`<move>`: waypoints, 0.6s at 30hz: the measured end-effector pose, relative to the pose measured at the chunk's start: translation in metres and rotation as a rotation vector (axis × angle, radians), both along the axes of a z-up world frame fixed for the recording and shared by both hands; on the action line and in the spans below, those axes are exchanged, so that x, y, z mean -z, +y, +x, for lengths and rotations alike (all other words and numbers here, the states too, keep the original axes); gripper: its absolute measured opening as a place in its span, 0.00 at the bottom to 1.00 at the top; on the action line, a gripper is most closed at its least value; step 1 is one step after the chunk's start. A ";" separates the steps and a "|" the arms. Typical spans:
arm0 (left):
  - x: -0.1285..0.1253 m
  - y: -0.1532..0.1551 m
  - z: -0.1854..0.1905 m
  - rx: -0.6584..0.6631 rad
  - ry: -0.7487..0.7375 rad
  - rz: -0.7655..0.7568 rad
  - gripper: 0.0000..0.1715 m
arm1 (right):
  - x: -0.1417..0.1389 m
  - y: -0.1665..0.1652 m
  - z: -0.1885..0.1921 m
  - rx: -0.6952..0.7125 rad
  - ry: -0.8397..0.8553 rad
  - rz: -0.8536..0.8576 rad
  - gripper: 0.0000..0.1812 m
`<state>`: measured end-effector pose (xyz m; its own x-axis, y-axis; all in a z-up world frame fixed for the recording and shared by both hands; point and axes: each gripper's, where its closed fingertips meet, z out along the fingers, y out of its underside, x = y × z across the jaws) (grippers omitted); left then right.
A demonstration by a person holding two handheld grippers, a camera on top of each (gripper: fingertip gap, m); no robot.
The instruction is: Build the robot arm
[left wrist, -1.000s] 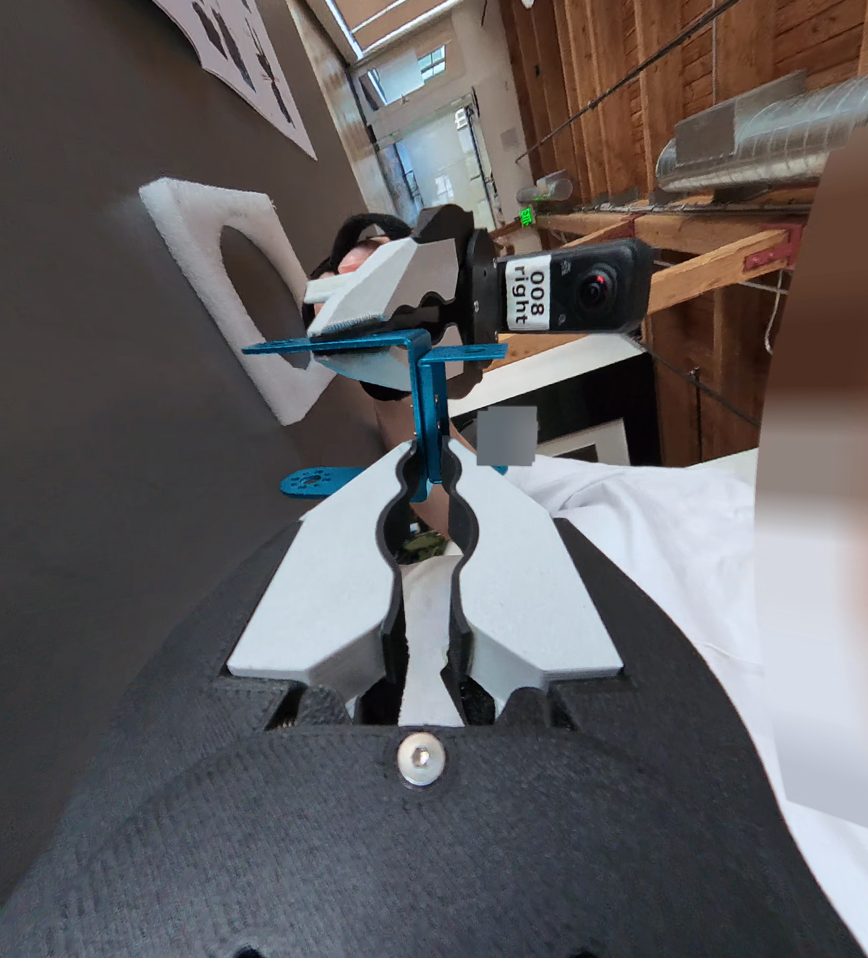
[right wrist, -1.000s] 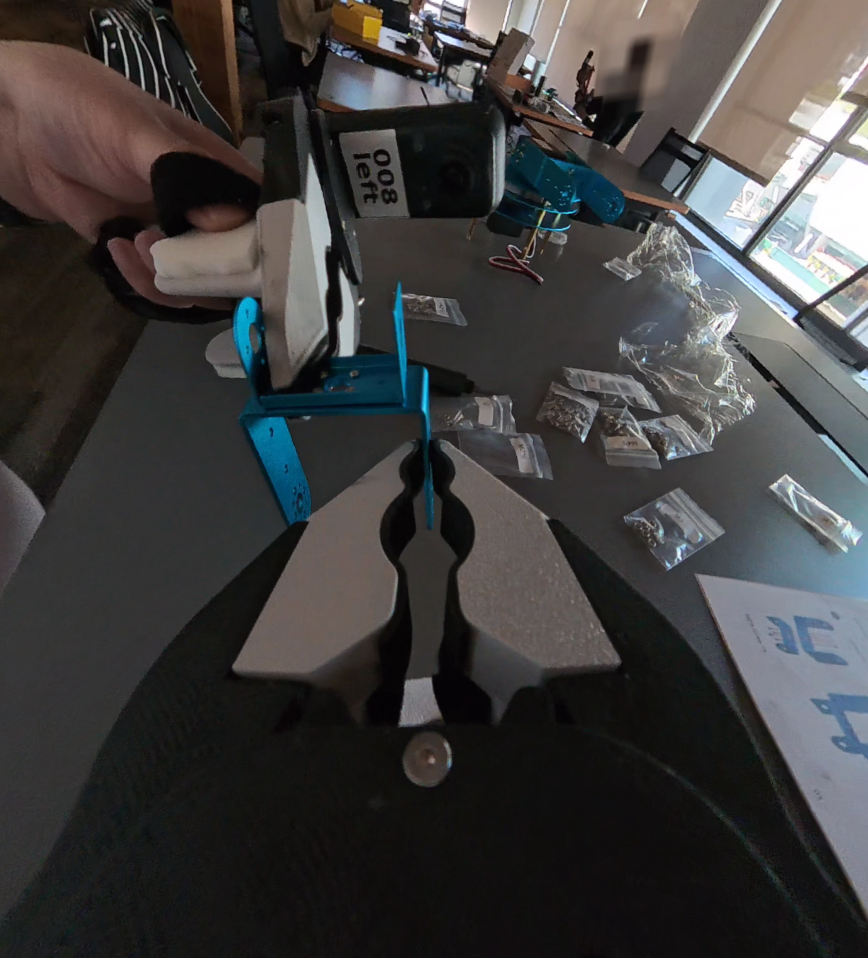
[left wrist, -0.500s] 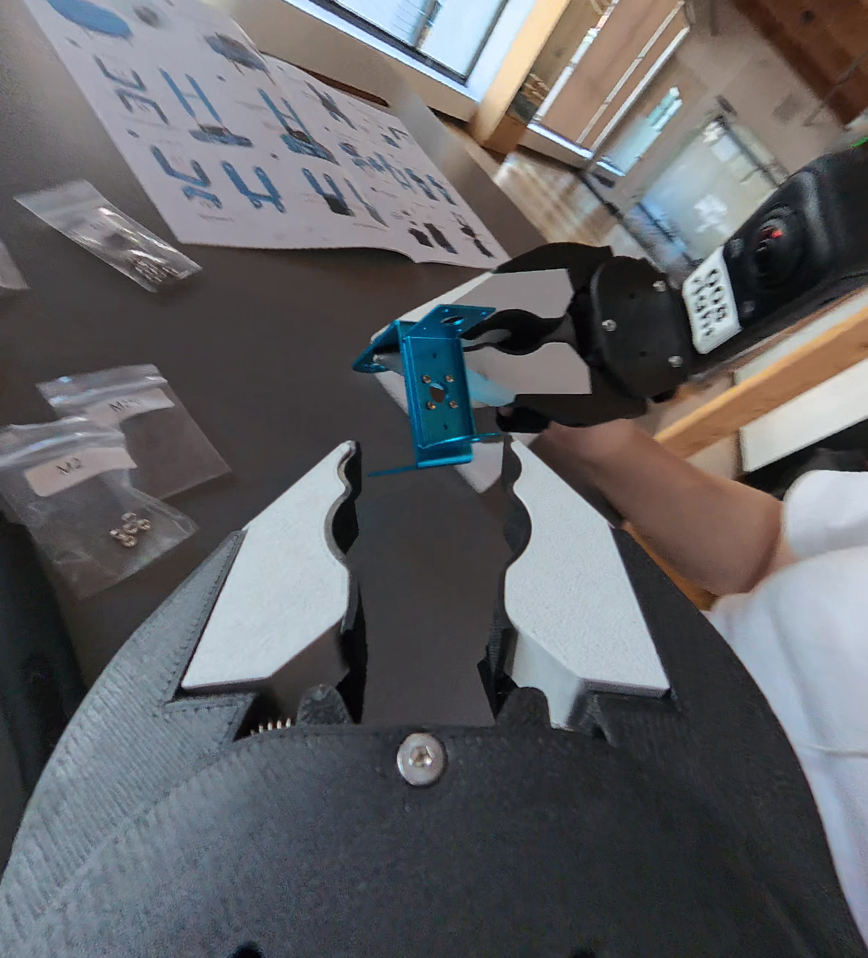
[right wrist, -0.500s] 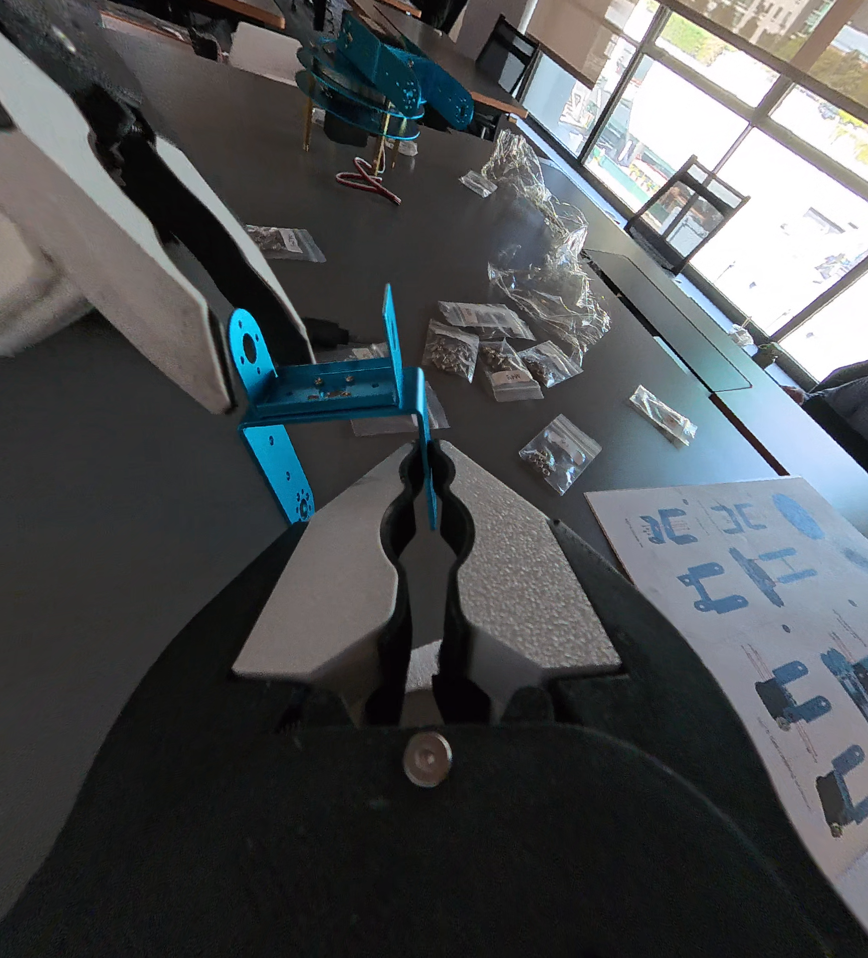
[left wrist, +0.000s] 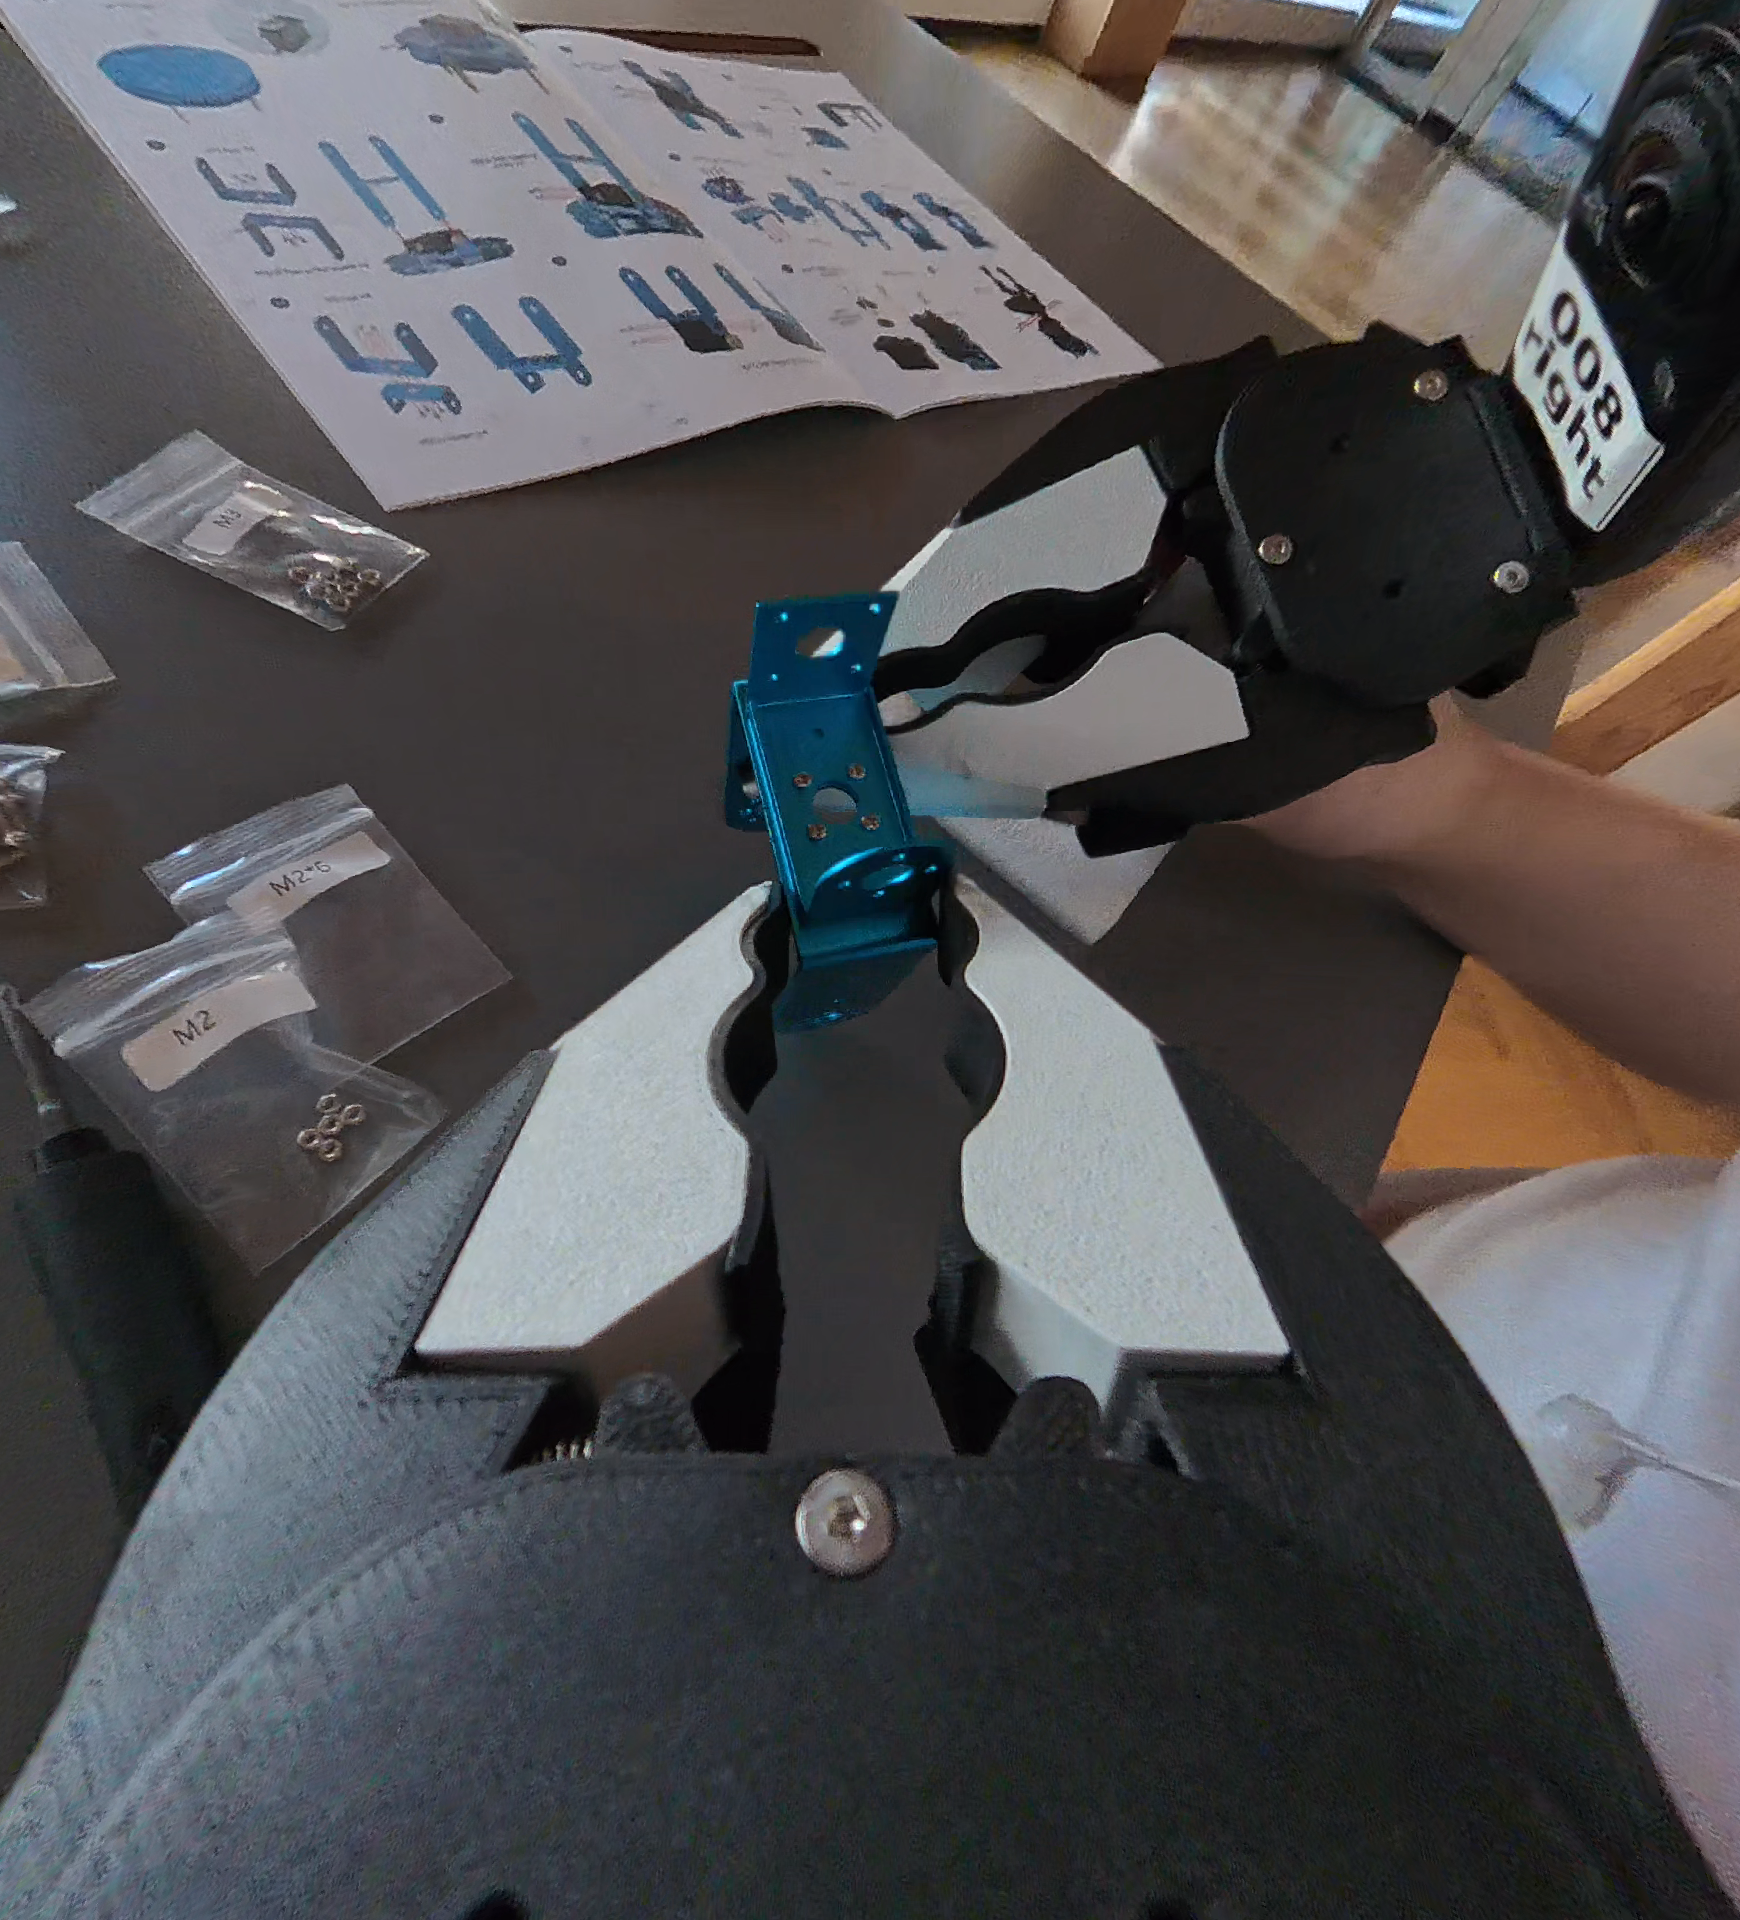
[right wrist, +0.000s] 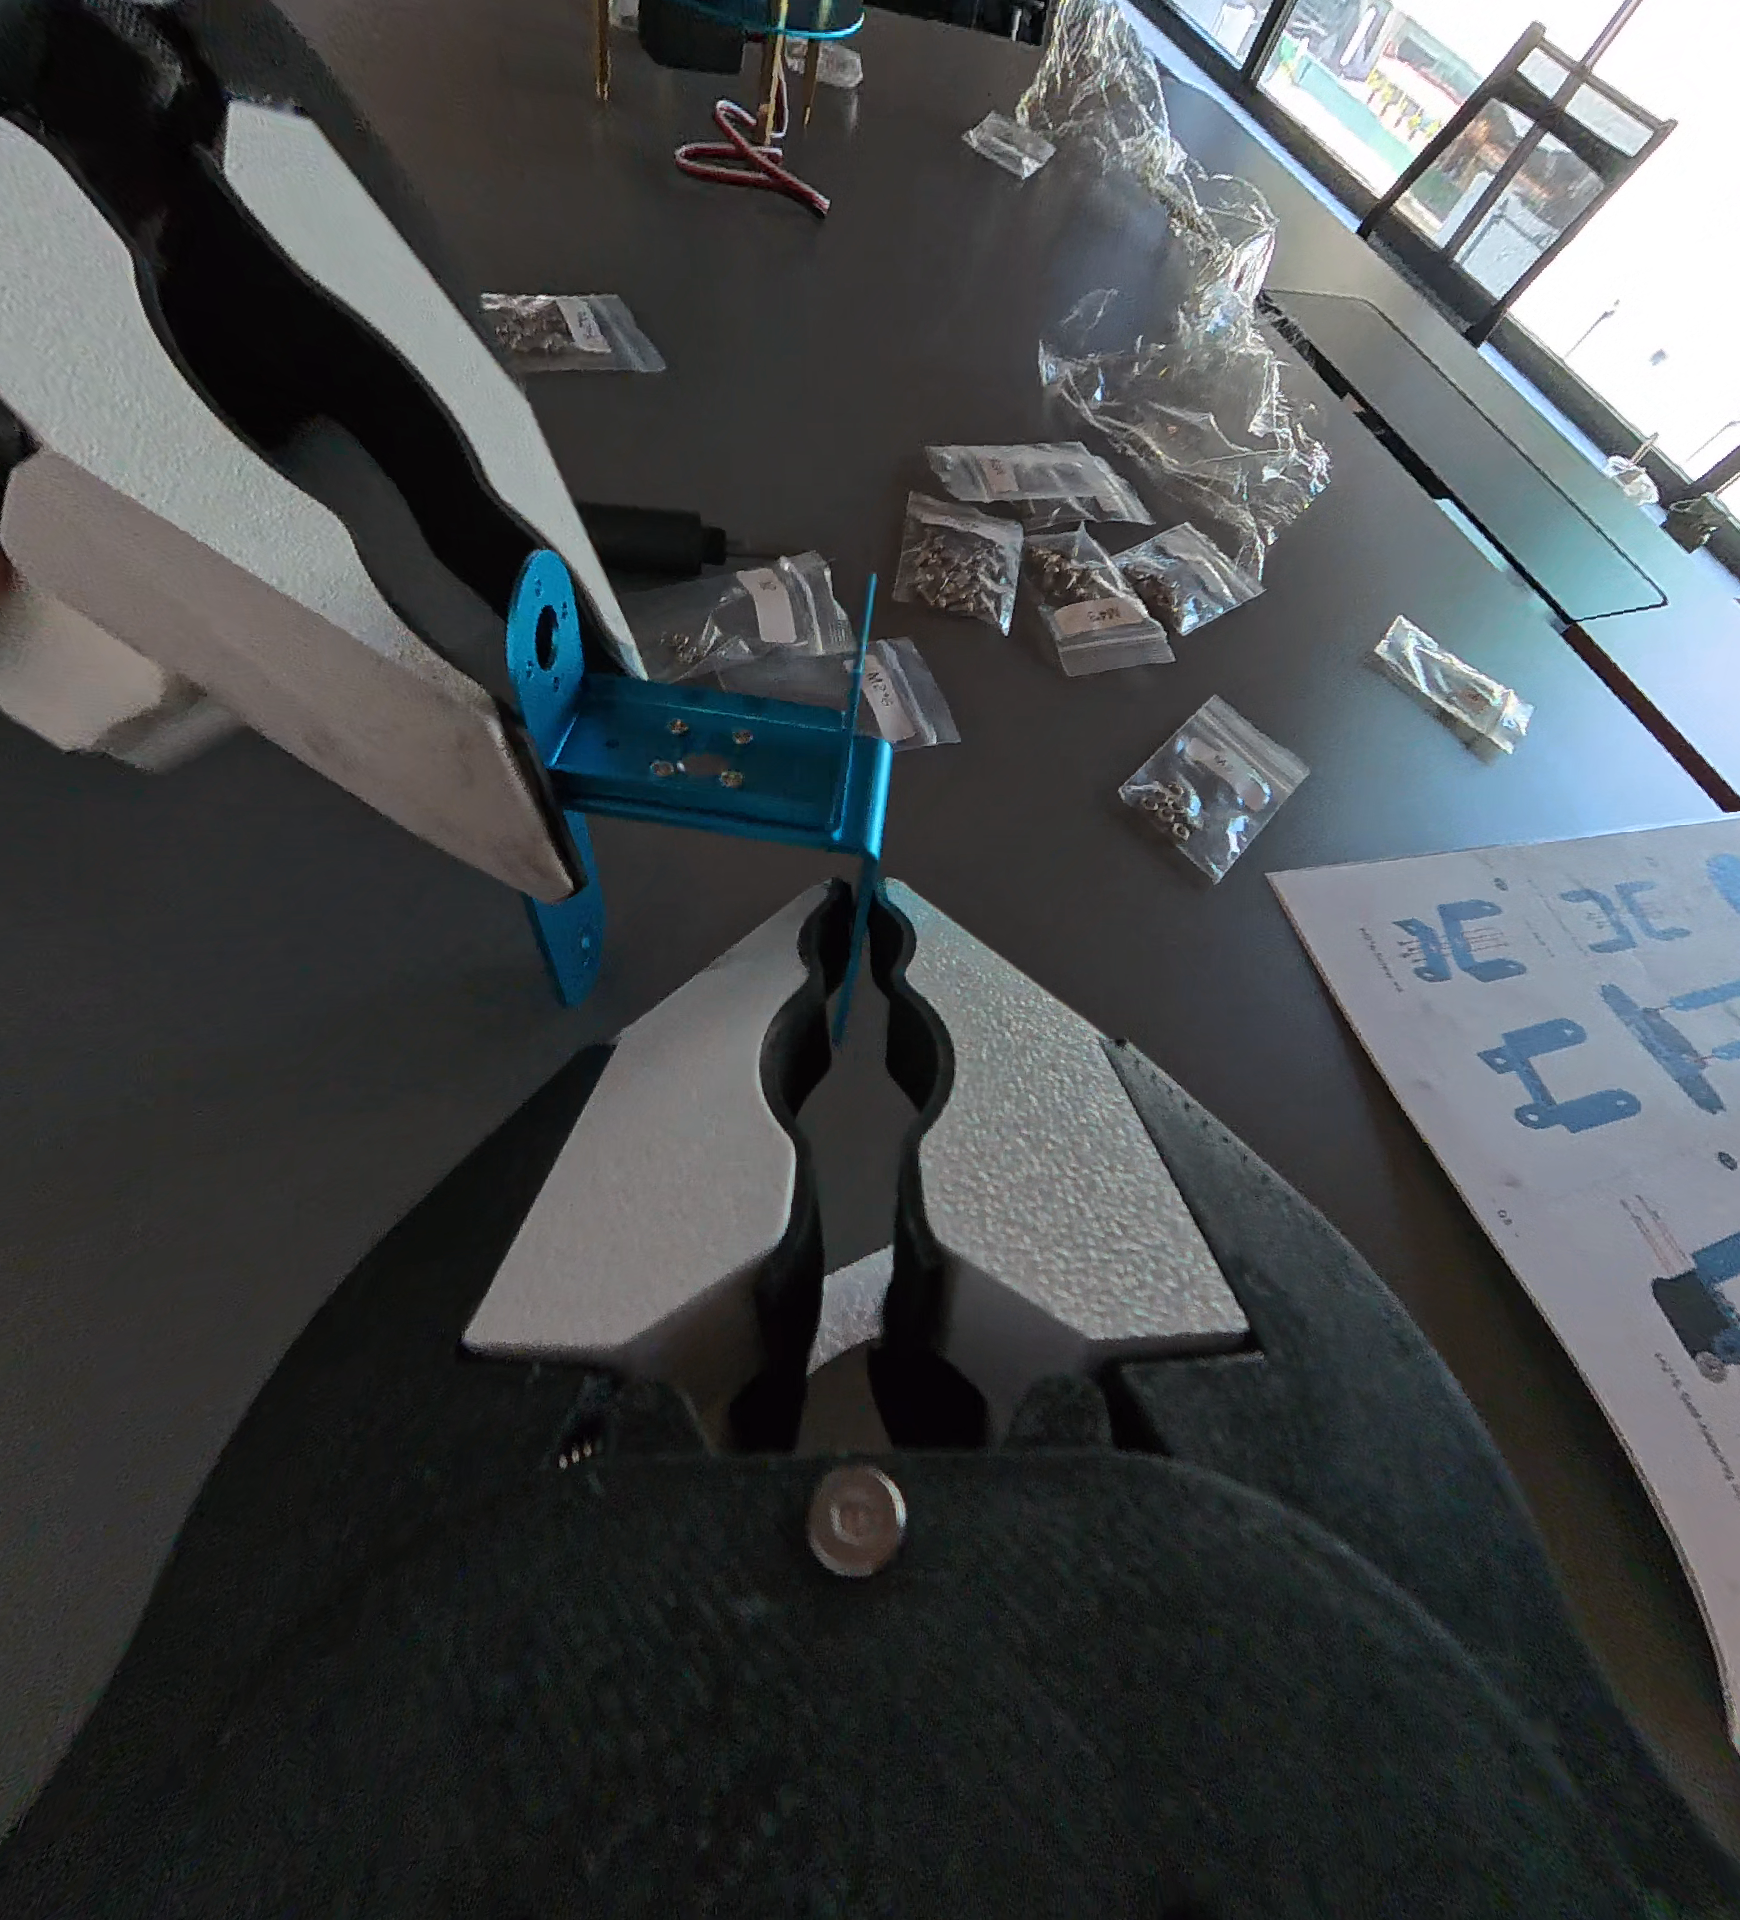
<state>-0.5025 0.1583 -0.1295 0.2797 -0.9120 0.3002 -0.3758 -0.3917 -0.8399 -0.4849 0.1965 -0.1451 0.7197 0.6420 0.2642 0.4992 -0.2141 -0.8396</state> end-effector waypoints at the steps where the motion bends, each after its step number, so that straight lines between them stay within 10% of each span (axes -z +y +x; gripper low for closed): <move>1: 0.000 -0.001 0.000 0.008 0.014 0.012 0.16 | 0.001 -0.001 0.001 -0.003 -0.015 0.000 0.01; 18: -0.001 -0.004 0.002 0.131 0.036 0.131 0.15 | 0.003 -0.032 0.007 -0.215 -0.013 -0.046 0.24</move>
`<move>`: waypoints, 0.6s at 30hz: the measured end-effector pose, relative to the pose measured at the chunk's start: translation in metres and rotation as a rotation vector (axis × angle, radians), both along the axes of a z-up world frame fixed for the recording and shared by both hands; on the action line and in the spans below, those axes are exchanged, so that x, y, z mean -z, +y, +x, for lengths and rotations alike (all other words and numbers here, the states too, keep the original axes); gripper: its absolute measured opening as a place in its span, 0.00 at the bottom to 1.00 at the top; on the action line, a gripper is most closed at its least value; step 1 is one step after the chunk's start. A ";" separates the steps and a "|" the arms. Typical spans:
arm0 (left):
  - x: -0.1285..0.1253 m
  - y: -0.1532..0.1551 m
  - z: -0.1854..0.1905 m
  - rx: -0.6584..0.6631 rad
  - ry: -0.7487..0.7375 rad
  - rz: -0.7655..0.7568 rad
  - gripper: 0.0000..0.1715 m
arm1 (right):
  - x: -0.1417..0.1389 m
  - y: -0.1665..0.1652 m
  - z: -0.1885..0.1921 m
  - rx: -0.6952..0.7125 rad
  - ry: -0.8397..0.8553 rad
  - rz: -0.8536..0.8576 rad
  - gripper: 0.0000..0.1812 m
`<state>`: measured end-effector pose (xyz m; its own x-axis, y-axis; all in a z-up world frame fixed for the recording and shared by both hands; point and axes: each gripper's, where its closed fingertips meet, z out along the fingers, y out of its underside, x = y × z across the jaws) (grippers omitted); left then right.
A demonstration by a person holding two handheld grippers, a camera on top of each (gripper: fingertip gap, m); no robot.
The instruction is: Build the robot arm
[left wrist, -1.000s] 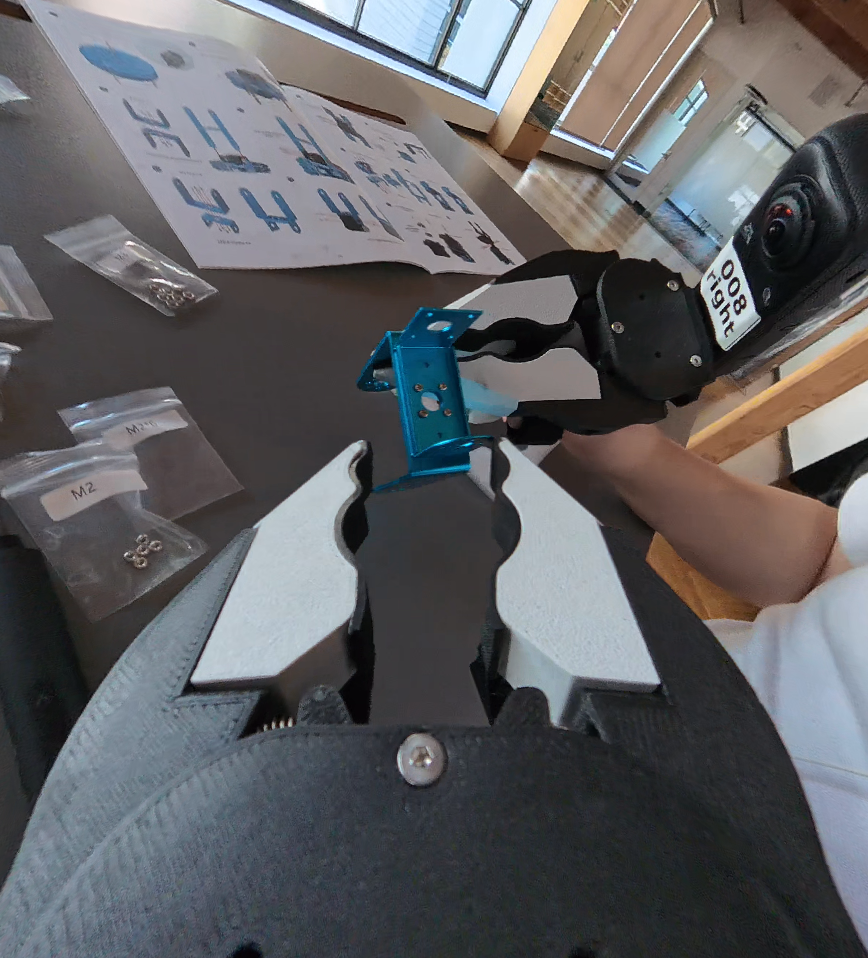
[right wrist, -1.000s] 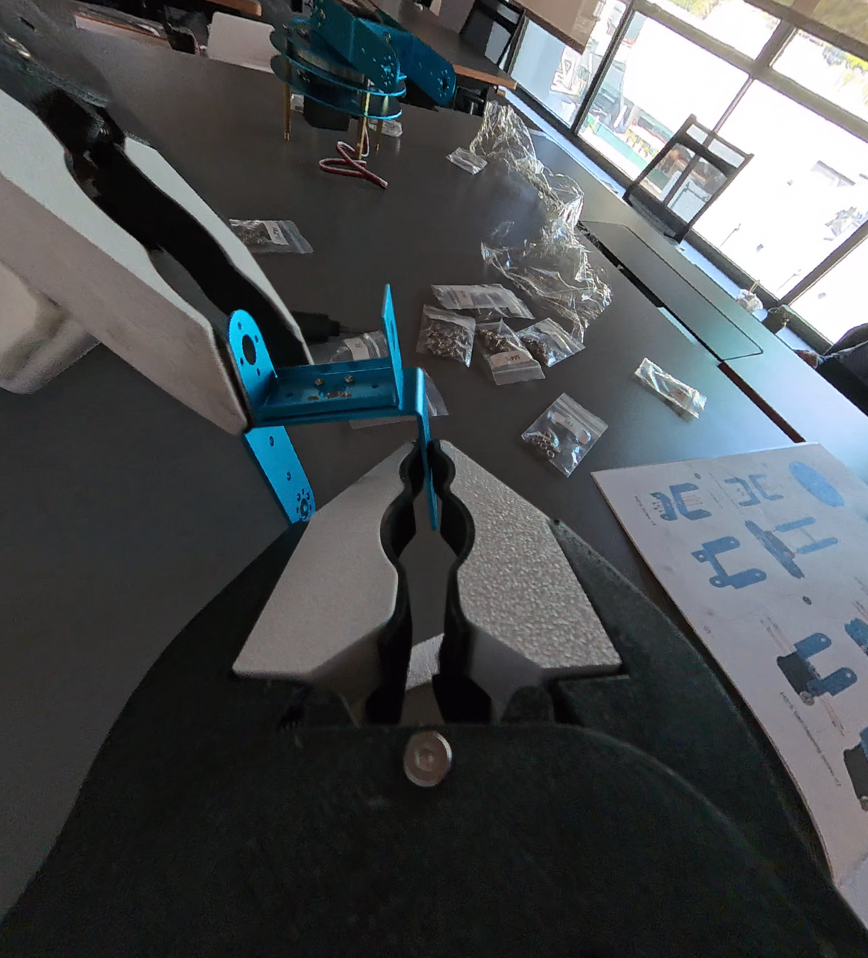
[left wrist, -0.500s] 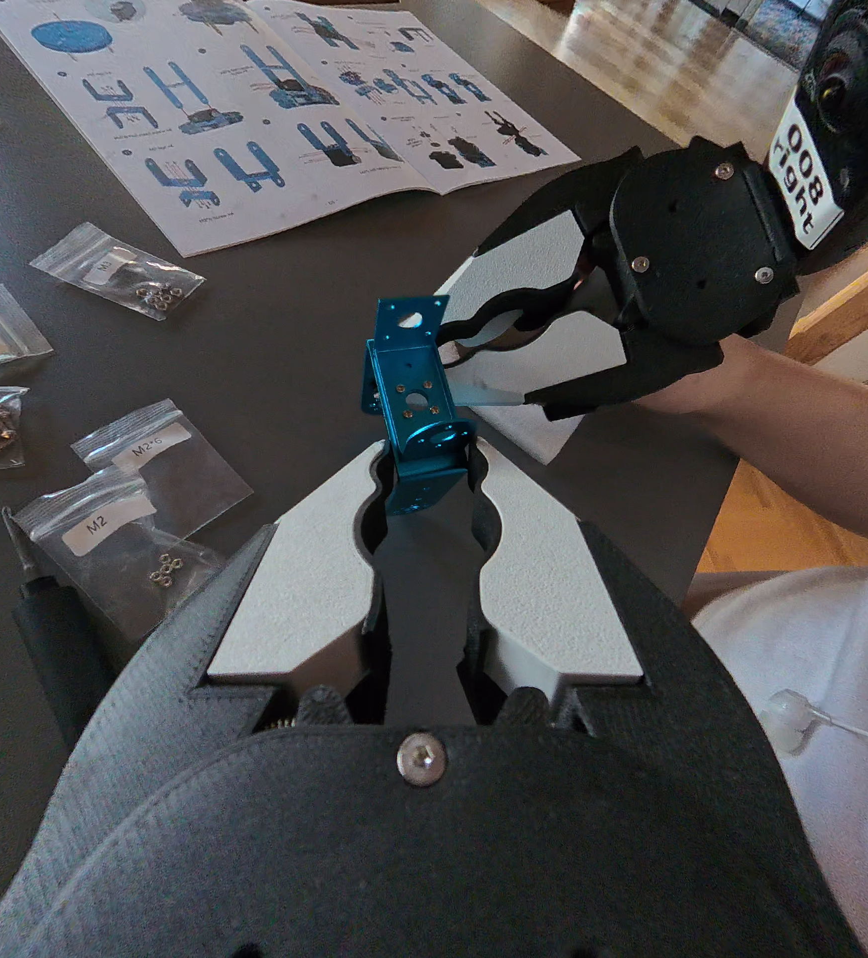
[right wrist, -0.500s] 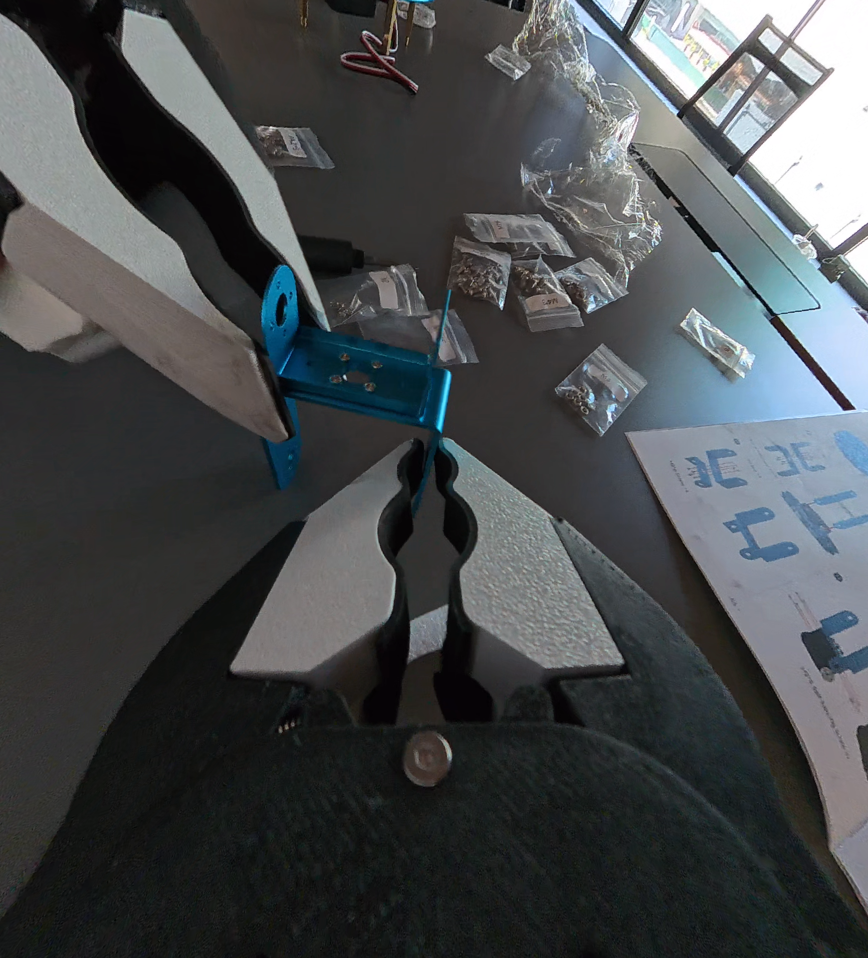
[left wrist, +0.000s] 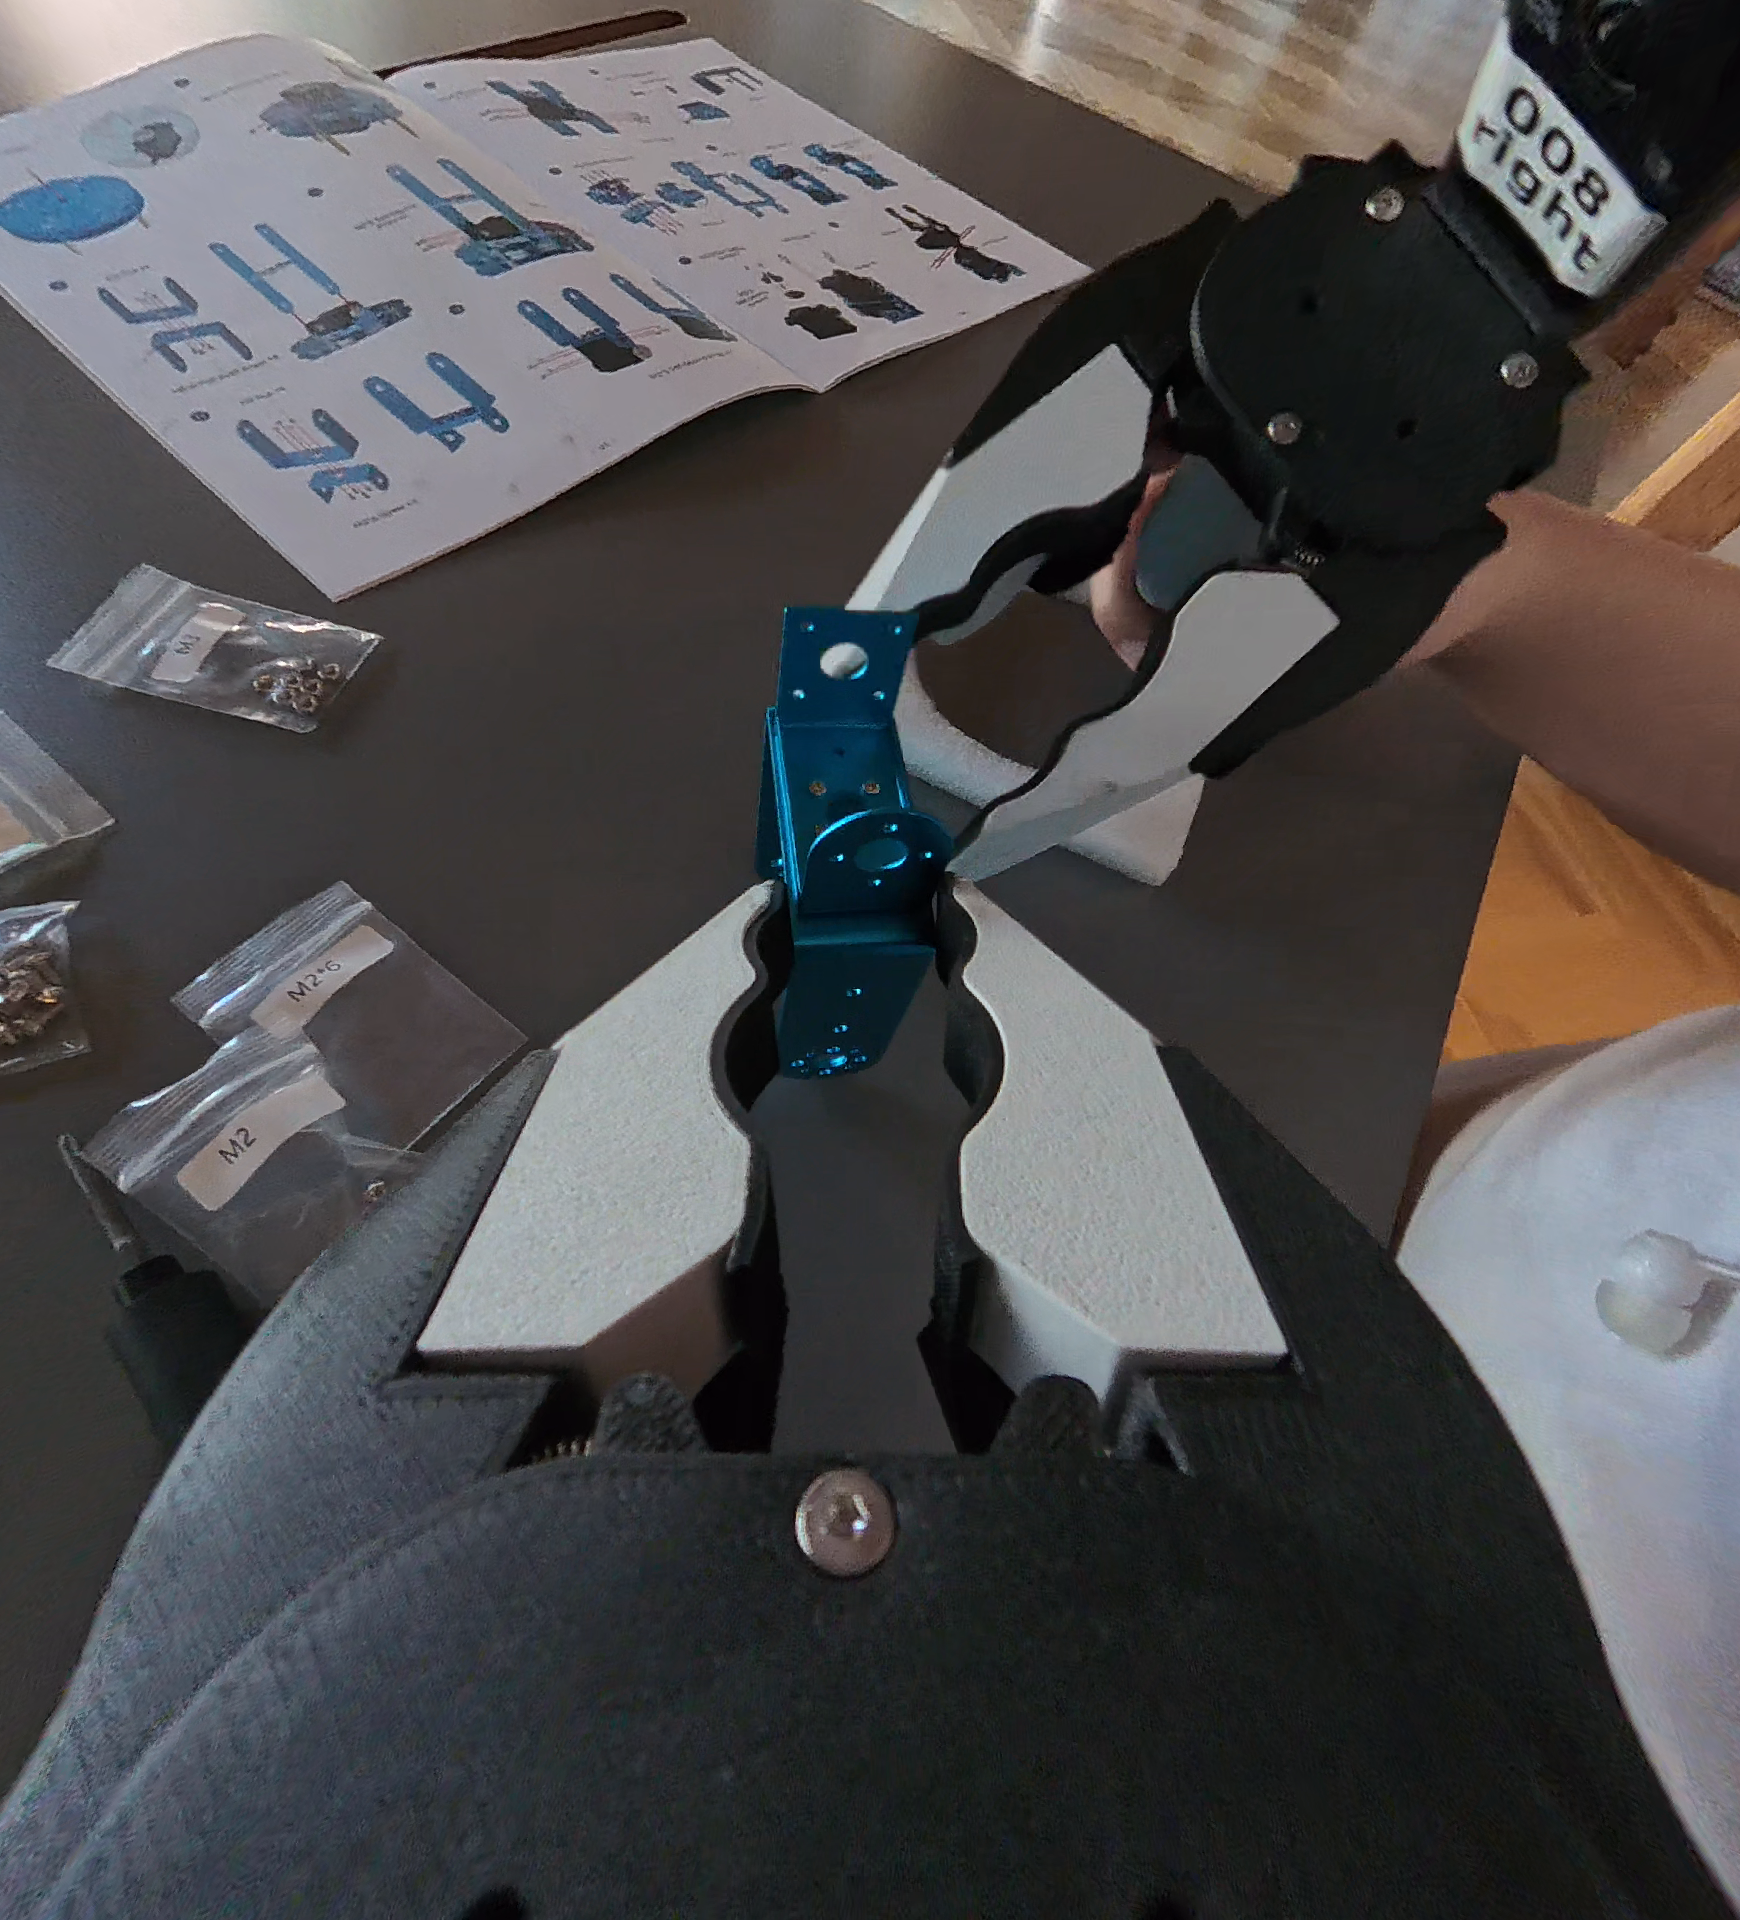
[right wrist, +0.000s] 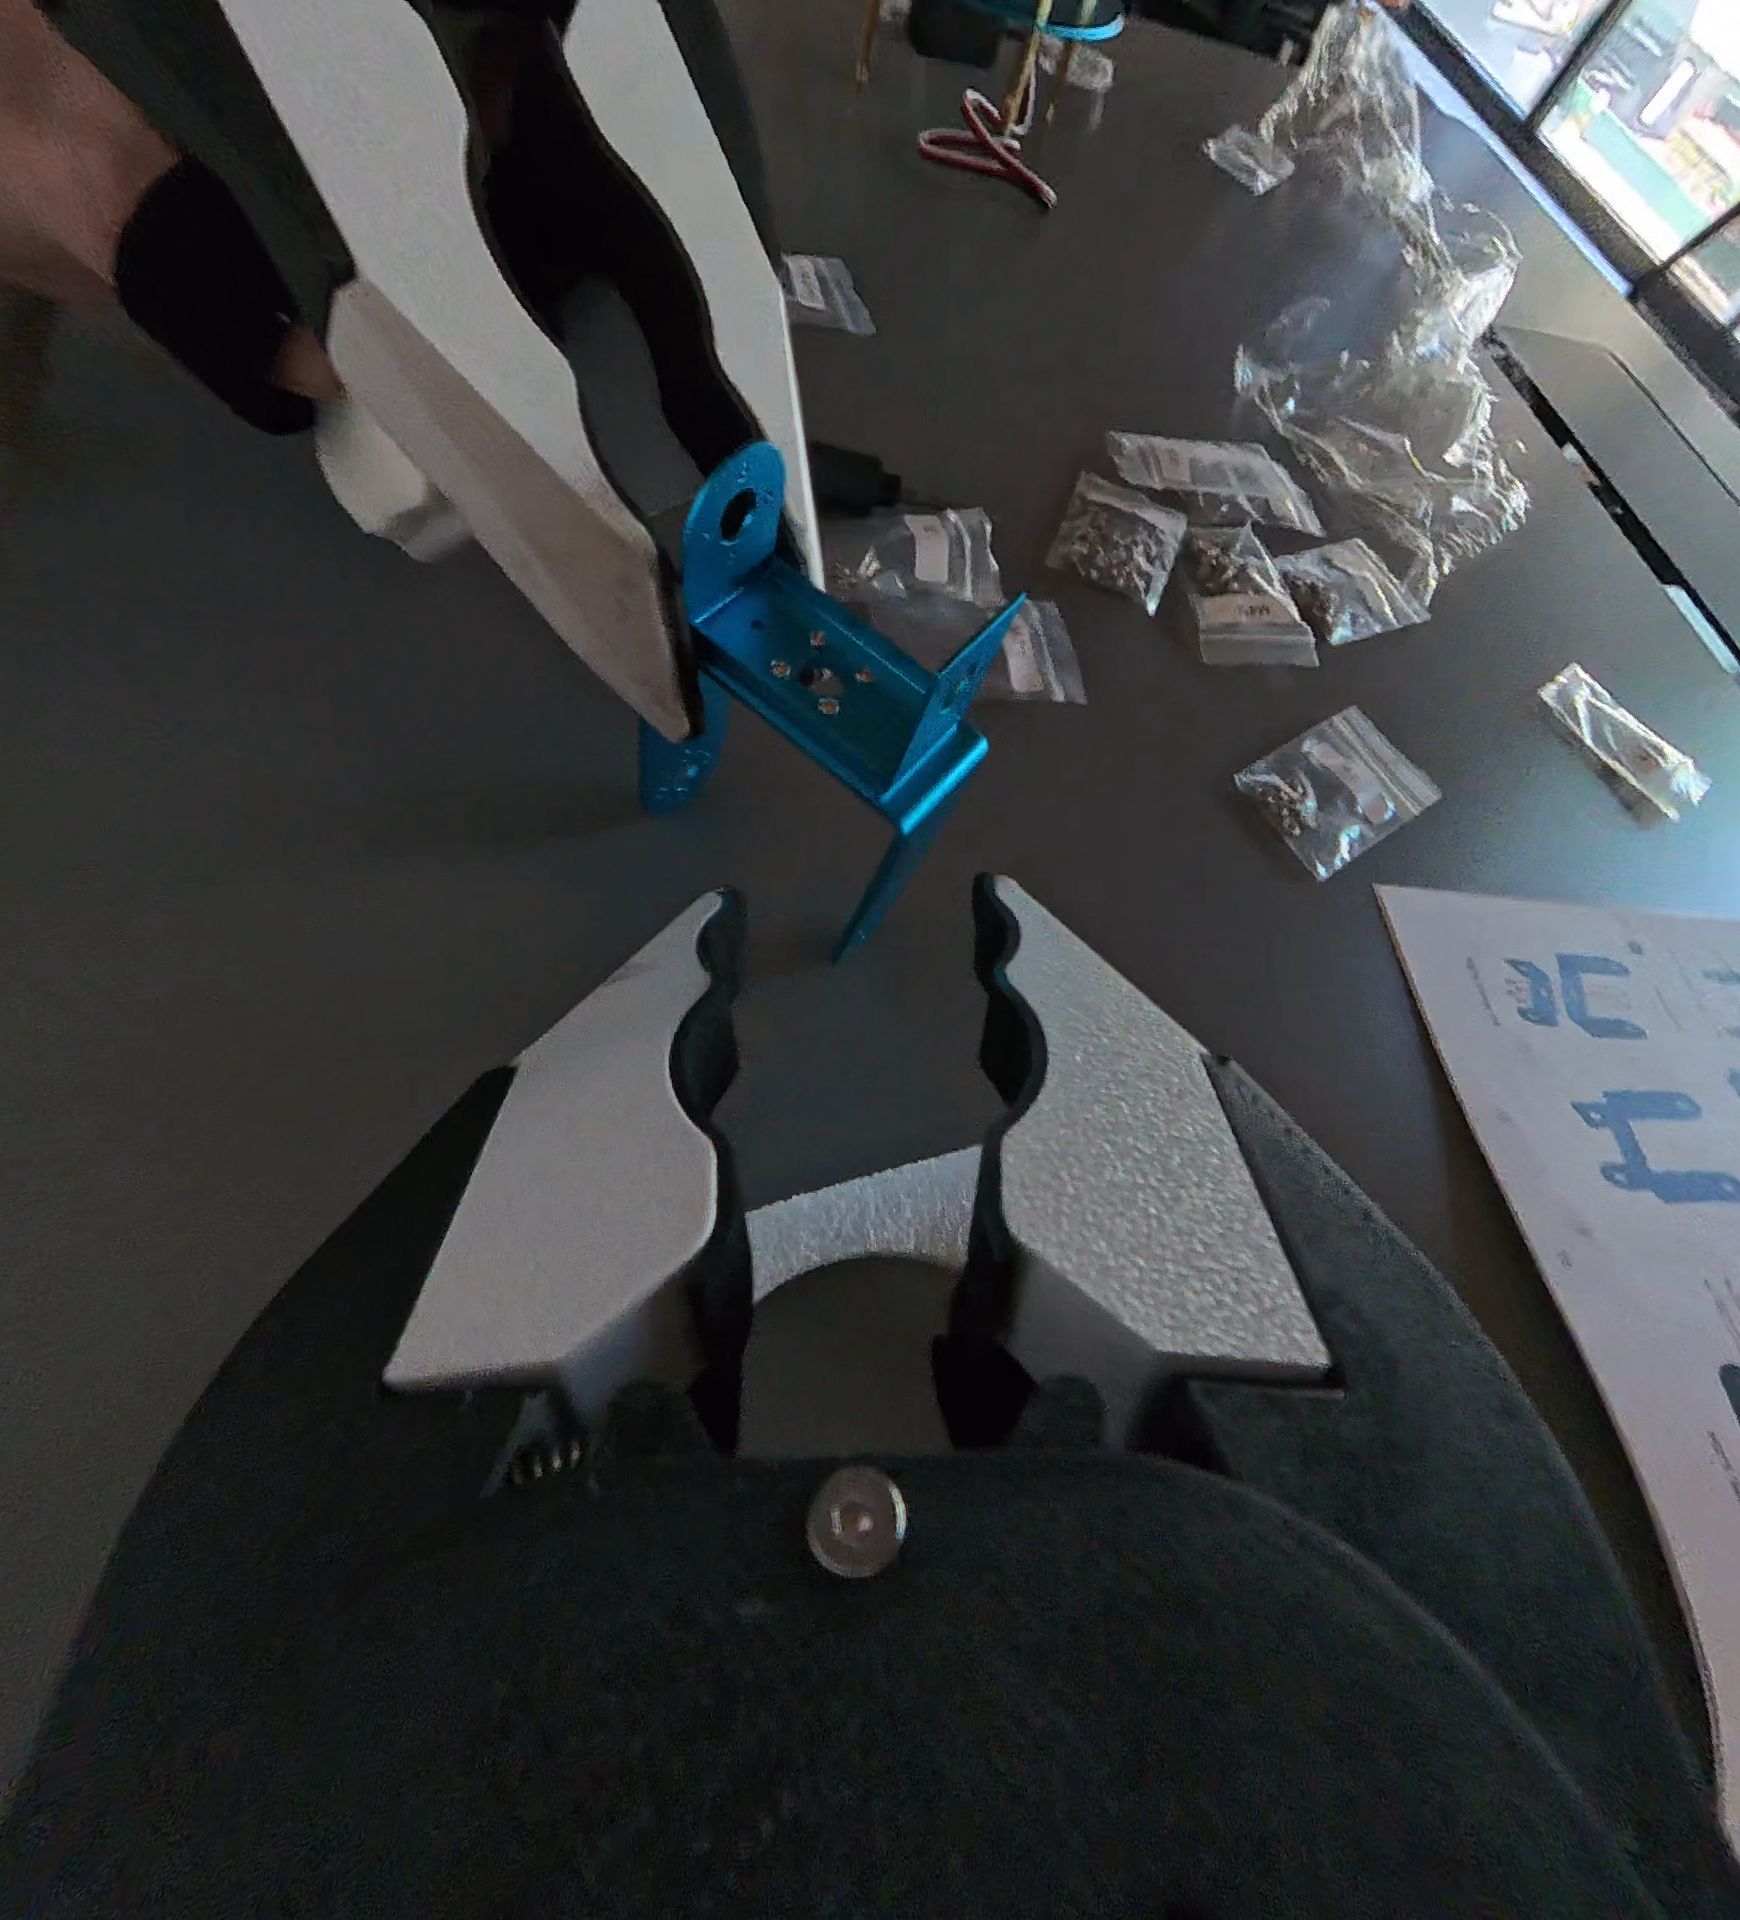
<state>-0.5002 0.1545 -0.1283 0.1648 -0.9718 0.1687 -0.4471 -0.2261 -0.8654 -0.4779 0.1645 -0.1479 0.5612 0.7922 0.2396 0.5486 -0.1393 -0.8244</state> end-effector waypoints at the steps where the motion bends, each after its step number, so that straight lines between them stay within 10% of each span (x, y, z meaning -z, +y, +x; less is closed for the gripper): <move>1: 0.000 0.000 -0.001 0.007 0.004 0.012 0.15 | -0.002 -0.002 -0.002 -0.040 0.025 -0.007 0.27; 9: -0.010 -0.004 -0.003 0.017 -0.090 -0.220 0.15 | -0.020 -0.013 0.032 -0.001 0.114 -0.075 0.28; 18: -0.052 -0.005 -0.008 0.136 -0.380 -0.896 0.15 | -0.015 -0.091 0.236 0.438 0.146 -0.285 0.48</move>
